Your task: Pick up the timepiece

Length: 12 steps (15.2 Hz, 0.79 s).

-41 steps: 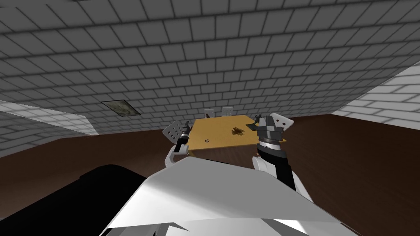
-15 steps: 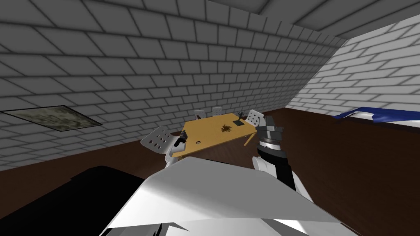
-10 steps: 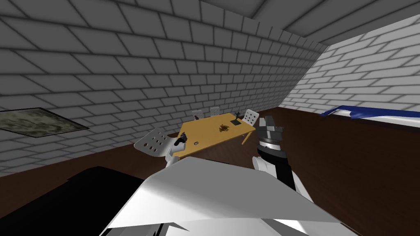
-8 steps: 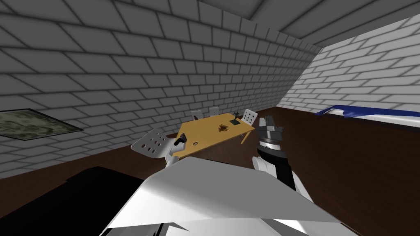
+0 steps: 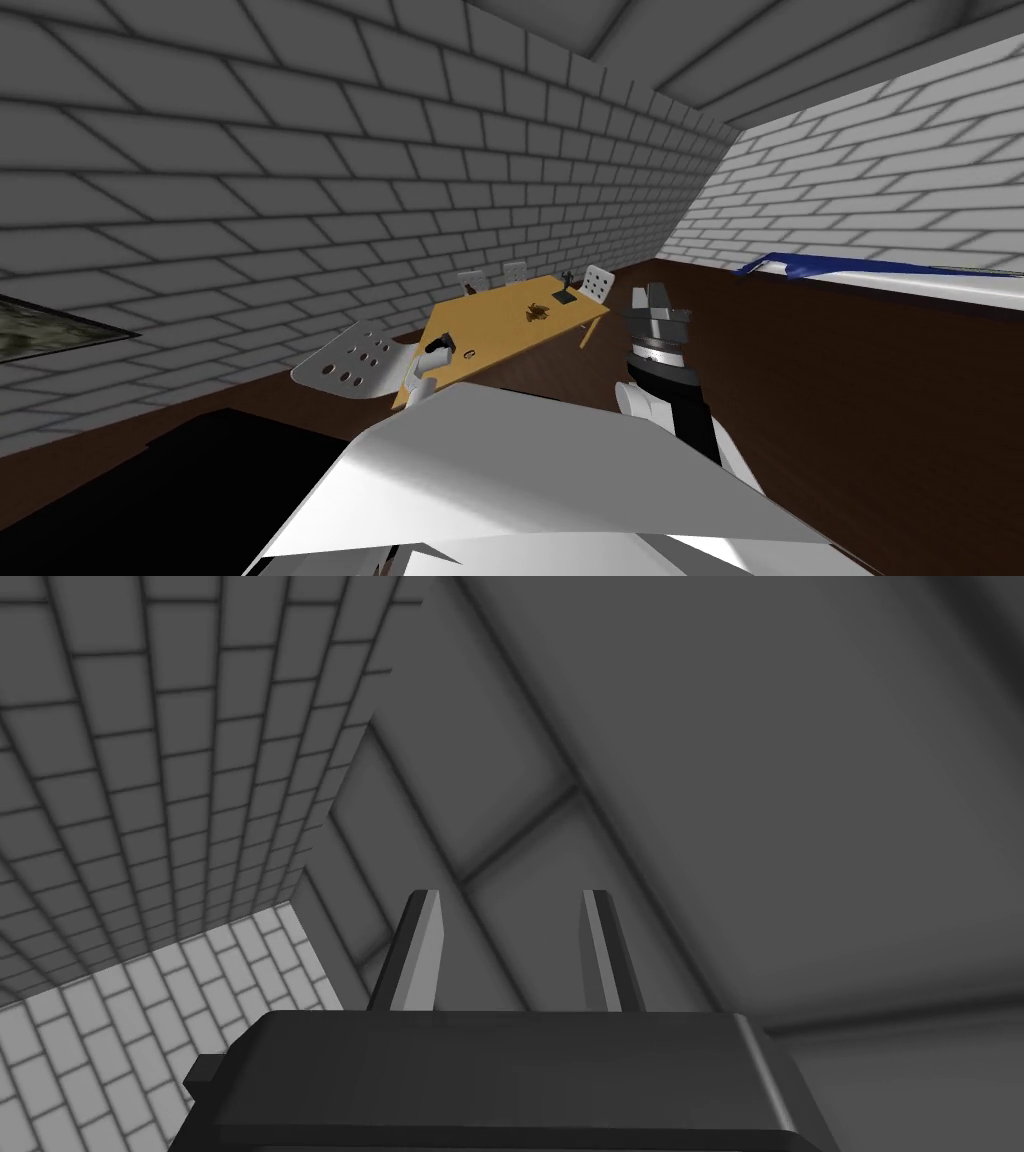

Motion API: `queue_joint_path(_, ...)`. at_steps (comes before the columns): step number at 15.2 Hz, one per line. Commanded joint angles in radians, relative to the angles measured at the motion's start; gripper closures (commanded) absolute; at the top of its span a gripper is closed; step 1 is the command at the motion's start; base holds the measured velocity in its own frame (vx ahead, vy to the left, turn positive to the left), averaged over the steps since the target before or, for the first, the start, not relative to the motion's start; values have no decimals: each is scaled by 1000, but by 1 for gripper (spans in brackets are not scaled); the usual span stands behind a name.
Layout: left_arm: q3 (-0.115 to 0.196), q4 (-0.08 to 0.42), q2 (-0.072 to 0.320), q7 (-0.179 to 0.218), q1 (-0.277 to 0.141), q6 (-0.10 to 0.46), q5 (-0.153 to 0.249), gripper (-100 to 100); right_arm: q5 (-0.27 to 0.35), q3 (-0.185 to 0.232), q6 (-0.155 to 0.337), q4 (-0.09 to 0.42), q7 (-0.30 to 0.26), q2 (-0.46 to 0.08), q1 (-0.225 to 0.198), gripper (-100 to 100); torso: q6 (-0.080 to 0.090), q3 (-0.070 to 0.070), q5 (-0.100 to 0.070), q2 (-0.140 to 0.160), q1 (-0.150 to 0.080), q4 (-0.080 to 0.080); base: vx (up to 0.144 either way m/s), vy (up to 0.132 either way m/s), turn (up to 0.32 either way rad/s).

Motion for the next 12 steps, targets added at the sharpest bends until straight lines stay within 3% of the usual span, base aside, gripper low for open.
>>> queue_joint_path(1, 22, 34, -1, 20, -10, 50, 12, -100, 0, 0, 0, 0, 0, 0, 0, 0, 0, 0, 0, 0, 0, 0, 12, -51, -184)
queue_joint_path(12, 90, 137, -15, 78, -61, 249, 30, -100, 0, 0, 0, 0, 0, 0, 0, 0, 0, 0, 0, 0, 1, 0, 13, -34, -106)
